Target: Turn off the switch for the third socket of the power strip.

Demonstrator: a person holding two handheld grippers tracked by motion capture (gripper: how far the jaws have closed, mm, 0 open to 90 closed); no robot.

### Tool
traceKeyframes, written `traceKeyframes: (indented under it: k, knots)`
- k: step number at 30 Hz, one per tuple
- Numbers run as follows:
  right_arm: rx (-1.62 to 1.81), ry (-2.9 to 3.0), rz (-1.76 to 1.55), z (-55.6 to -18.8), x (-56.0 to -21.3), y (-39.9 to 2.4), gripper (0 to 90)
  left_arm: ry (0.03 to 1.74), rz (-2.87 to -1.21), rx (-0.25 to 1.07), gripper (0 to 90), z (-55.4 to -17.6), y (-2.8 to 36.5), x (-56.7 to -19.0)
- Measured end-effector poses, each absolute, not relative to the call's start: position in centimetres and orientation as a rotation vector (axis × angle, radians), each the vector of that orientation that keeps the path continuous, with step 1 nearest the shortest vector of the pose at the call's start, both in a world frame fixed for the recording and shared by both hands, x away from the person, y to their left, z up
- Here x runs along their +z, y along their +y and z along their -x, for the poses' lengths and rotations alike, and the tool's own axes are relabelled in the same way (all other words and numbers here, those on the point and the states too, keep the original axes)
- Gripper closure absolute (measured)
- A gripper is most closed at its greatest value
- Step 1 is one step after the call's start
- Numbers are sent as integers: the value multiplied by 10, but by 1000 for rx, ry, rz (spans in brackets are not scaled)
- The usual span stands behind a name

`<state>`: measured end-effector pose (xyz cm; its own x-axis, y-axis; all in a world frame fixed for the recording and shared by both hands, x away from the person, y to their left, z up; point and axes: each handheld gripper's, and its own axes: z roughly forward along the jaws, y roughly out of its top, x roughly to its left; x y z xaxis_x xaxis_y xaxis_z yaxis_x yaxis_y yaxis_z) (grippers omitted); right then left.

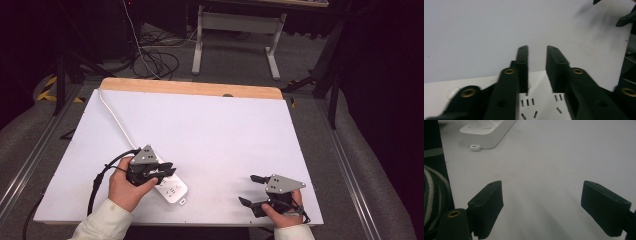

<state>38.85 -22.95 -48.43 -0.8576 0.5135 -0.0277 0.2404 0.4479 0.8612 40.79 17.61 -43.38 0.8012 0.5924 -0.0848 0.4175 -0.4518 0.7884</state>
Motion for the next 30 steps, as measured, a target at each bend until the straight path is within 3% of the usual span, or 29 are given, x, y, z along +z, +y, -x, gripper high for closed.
traceKeyframes:
  k: [13,21,30]
  knots:
    - [1379,2419,-637,-388,-485,-230,151,730,-2015,308,257,-400,193,-413]
    - [1384,2409,-648,-388,-485,-231,151,709,-1948,336,163,-394,215,-407]
    - [1389,2411,-643,-388,-485,-231,144,711,-1922,331,127,-385,243,-412]
